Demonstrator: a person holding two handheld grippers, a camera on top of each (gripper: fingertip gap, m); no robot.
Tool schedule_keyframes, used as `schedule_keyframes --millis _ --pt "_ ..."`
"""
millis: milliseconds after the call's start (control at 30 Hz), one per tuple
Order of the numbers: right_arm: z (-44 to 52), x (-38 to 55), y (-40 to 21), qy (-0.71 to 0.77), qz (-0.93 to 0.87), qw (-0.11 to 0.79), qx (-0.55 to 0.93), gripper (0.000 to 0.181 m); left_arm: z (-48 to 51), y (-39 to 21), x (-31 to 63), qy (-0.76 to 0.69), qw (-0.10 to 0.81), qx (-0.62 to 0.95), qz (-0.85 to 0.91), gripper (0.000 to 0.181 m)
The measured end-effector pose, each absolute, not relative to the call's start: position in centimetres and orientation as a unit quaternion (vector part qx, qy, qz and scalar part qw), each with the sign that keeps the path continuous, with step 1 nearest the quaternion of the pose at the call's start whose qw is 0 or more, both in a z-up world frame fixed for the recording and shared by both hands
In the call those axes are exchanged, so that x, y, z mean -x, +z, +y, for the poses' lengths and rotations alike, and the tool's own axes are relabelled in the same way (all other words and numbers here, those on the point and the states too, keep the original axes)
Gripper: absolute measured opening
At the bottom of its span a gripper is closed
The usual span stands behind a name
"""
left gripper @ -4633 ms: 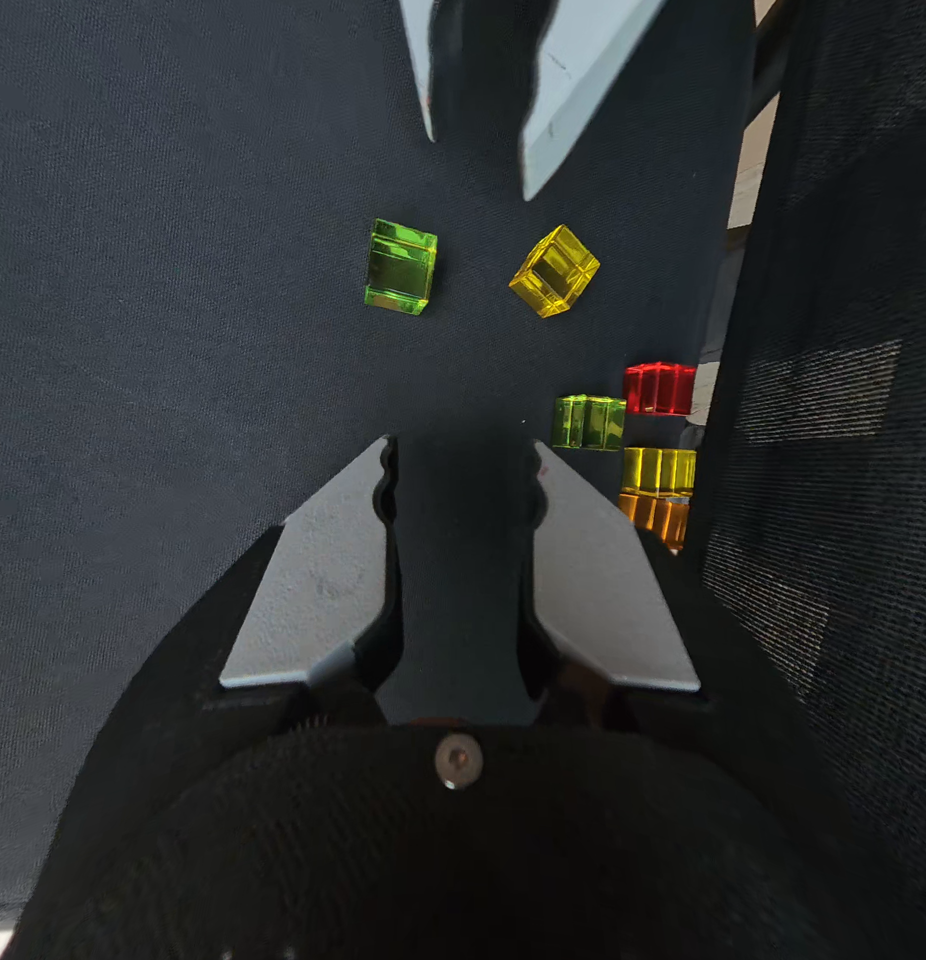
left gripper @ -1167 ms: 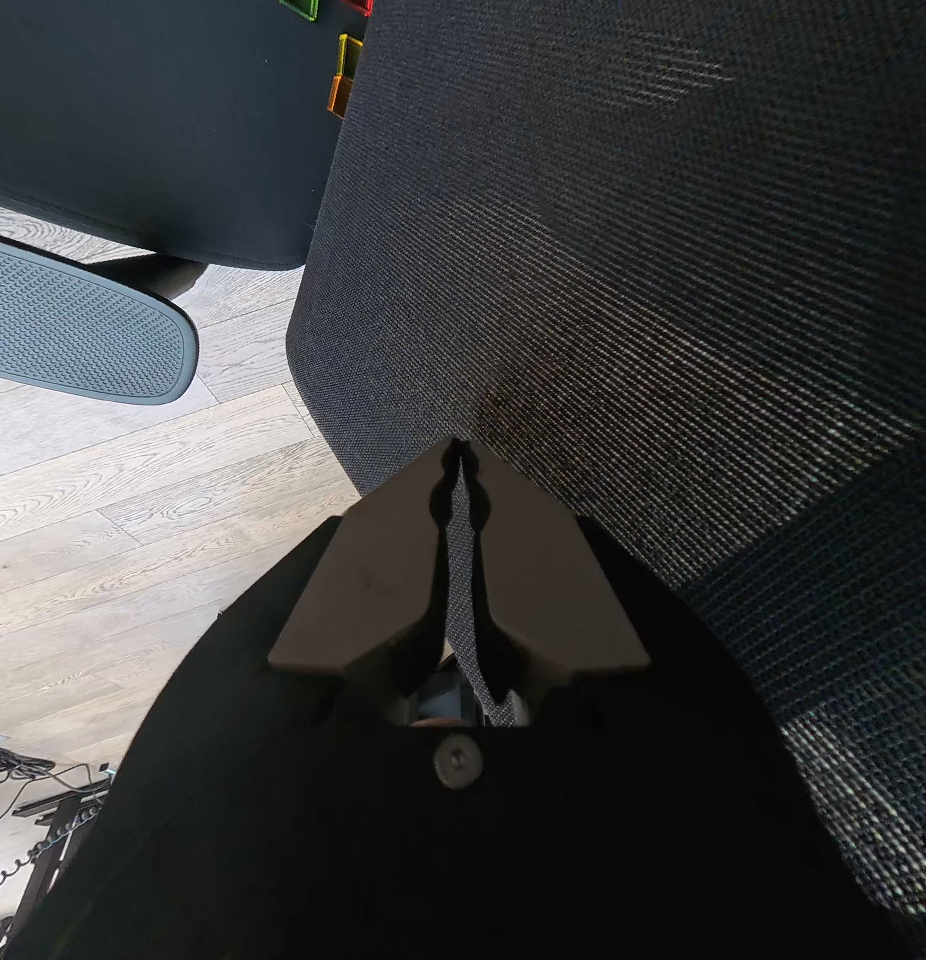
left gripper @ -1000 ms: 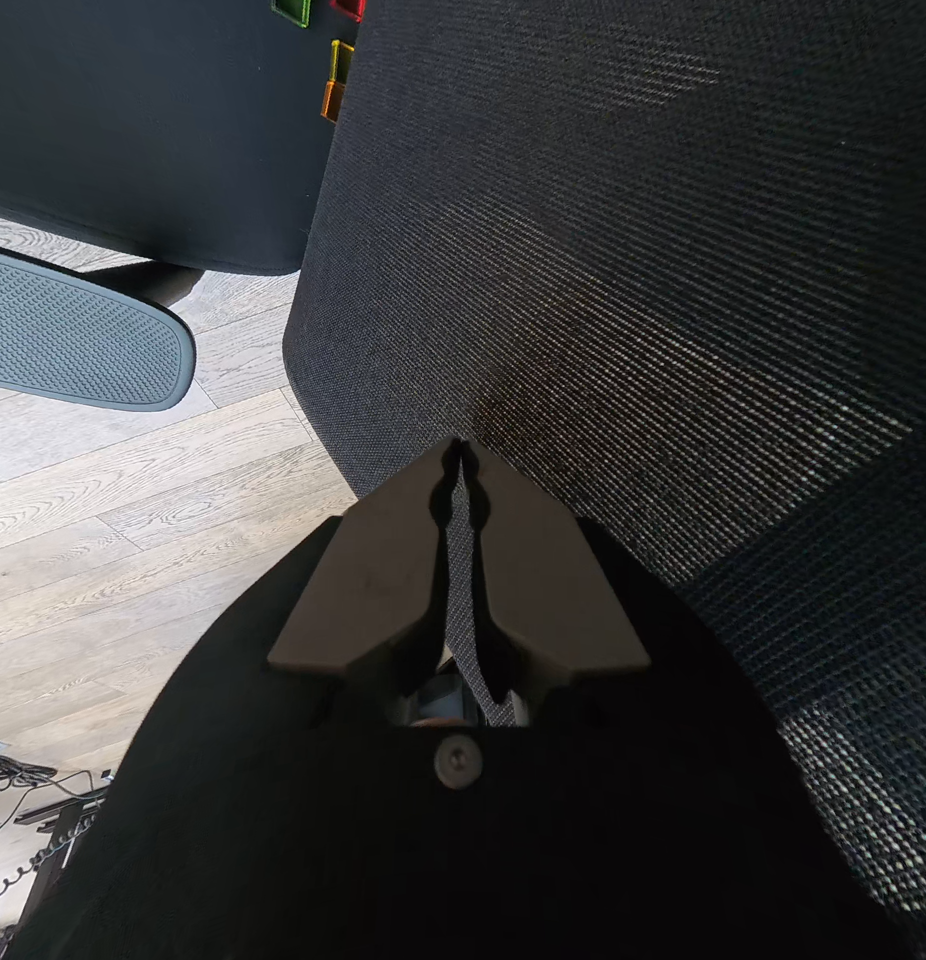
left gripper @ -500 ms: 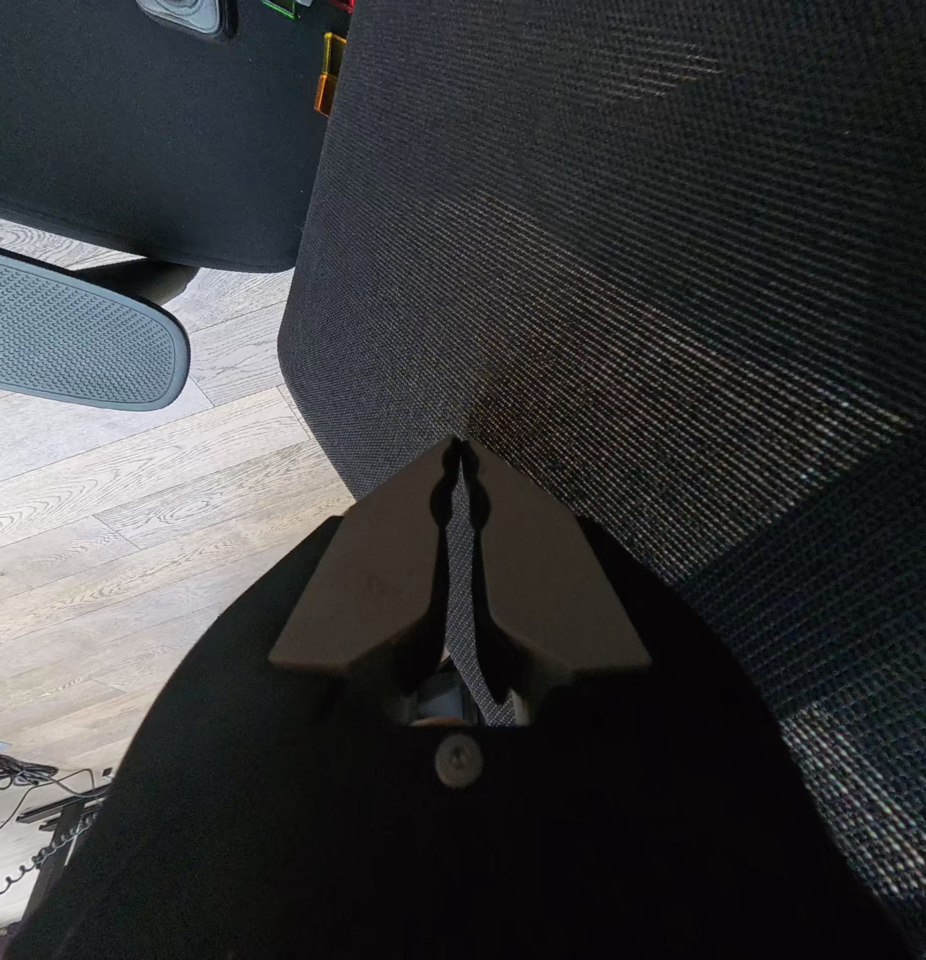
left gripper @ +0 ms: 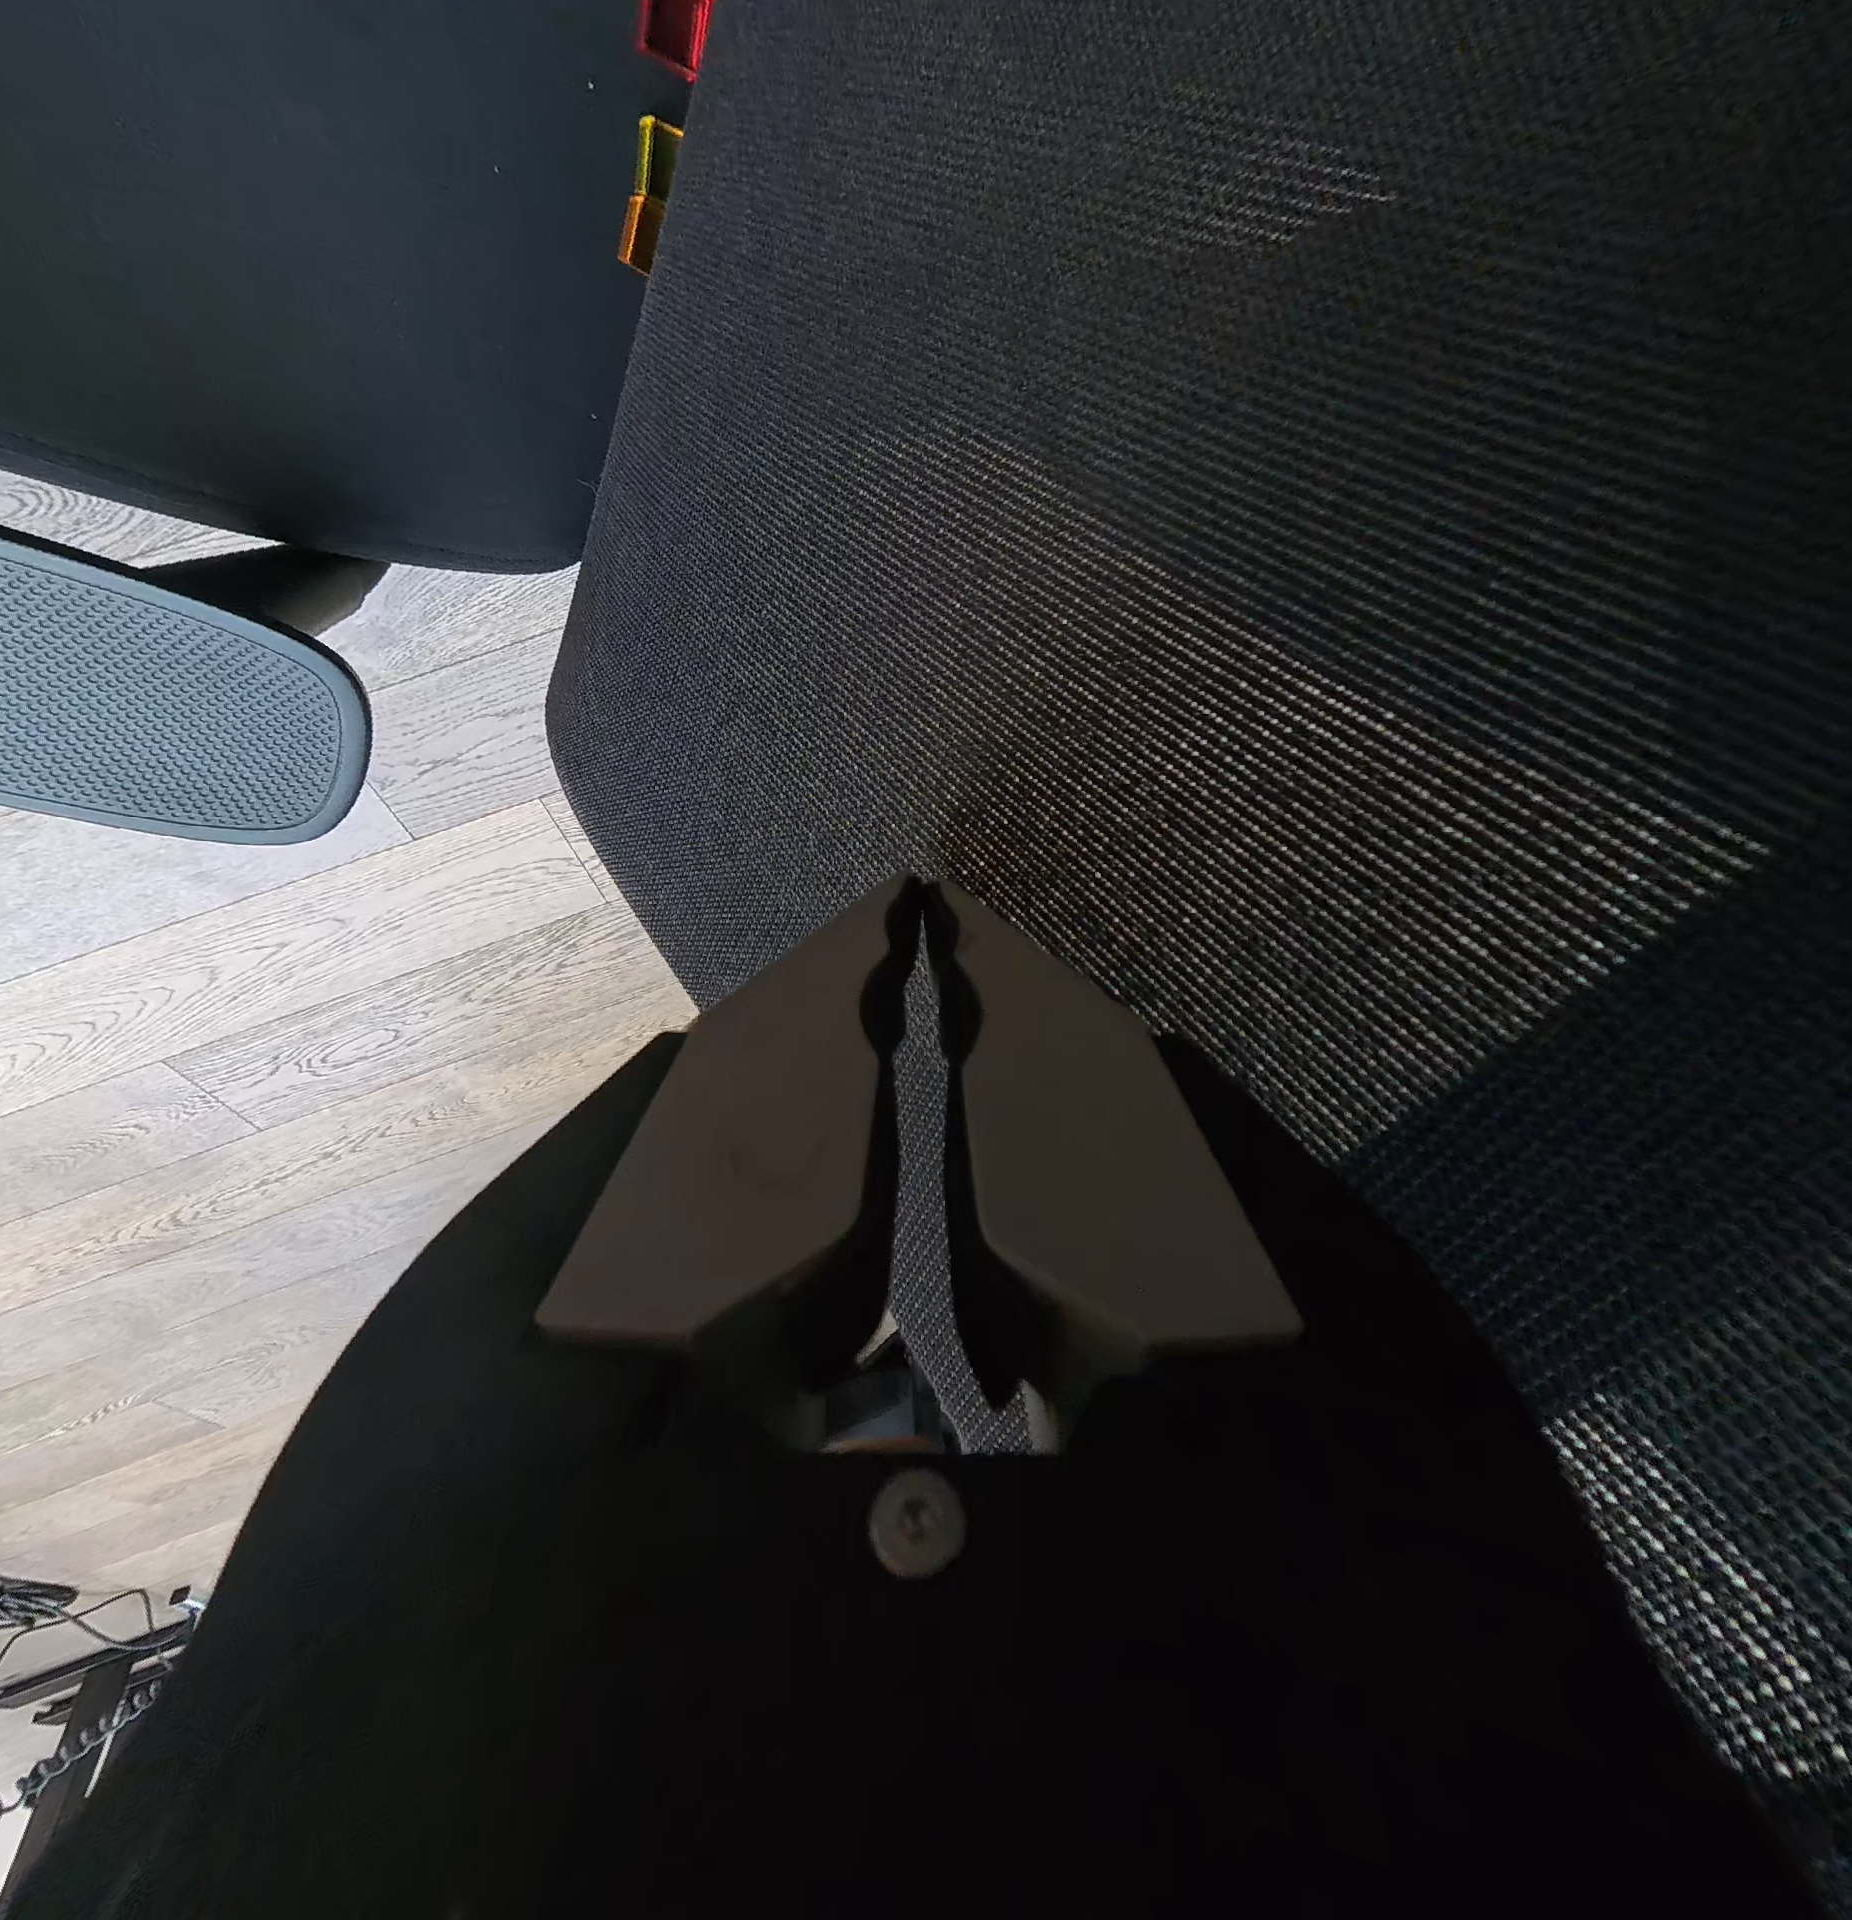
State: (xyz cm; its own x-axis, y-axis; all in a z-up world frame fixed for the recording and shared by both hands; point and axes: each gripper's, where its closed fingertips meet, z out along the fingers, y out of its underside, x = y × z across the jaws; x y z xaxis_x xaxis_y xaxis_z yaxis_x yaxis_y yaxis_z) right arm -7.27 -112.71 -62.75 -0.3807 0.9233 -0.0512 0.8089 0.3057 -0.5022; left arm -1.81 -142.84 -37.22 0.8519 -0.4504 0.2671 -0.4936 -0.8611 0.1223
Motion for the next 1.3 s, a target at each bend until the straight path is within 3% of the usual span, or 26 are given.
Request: schedule_keyframes --millis 833,1100,1200,1300 --pt "-109.1 8.5 -67.4 0.174 -0.829 0.096 0.523 0.026 -143.1 -37.3 1.7 0.126 0.098 -0.958 -0.239 0.000" --pt "-108.5 7.8 -65.3 0.184 -0.809 0.135 0.542 0.046 -143.0 -37.3 1.7 0.126 0.096 -0.958 -0.239 0.000" --pt "-110.3 6.7 -63.5 0.210 -0.803 0.151 0.537 0.037 -143.0 -37.2 1.7 0.126 0.095 -0.958 -0.238 0.000" --pt "-116.2 3.6 -64.2 0.246 -0.830 0.084 0.494 0.035 -143.0 -37.2 1.6 0.129 0.093 -0.958 -0.238 0.000"
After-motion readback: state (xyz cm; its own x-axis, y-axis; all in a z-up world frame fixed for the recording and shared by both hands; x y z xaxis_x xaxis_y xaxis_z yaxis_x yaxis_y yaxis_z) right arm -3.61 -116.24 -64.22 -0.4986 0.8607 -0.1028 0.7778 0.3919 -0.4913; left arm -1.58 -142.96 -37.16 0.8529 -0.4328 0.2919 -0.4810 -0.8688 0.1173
